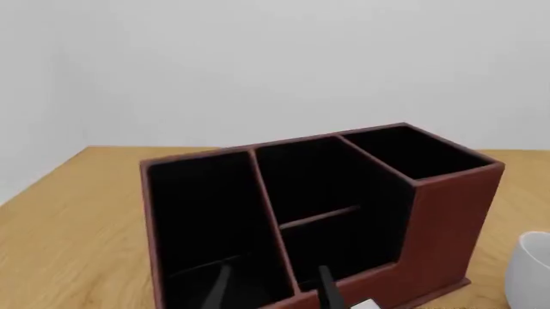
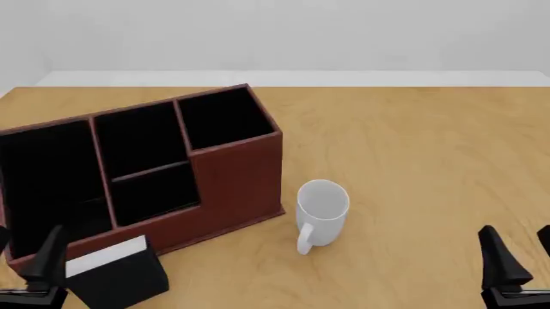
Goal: Pick up the book and place it in the front compartment of the caddy.
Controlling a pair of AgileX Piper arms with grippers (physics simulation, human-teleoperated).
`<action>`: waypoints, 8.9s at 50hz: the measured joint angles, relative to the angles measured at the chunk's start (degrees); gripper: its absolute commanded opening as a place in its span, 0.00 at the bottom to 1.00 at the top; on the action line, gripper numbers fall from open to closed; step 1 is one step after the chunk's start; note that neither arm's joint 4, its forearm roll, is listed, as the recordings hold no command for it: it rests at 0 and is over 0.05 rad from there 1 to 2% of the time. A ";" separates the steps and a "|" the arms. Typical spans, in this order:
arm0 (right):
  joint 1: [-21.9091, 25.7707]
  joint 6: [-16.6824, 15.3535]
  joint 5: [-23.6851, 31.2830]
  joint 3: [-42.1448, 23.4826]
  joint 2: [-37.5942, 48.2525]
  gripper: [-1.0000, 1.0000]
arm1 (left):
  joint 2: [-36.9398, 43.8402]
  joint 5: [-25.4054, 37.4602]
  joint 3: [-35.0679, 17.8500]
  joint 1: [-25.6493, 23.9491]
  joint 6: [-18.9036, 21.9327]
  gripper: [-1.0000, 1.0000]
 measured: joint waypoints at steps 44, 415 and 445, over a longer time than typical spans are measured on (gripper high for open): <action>-0.16 -0.22 0.04 -0.28 0.19 1.00 | 19.63 13.95 -29.18 -18.91 25.92 1.00; -0.14 -0.22 -0.17 -0.40 0.54 1.00 | 61.22 41.50 -59.07 -14.28 64.58 0.00; -0.15 -0.22 -0.17 -0.40 0.54 1.00 | 64.36 37.72 -56.96 -13.14 64.35 0.00</action>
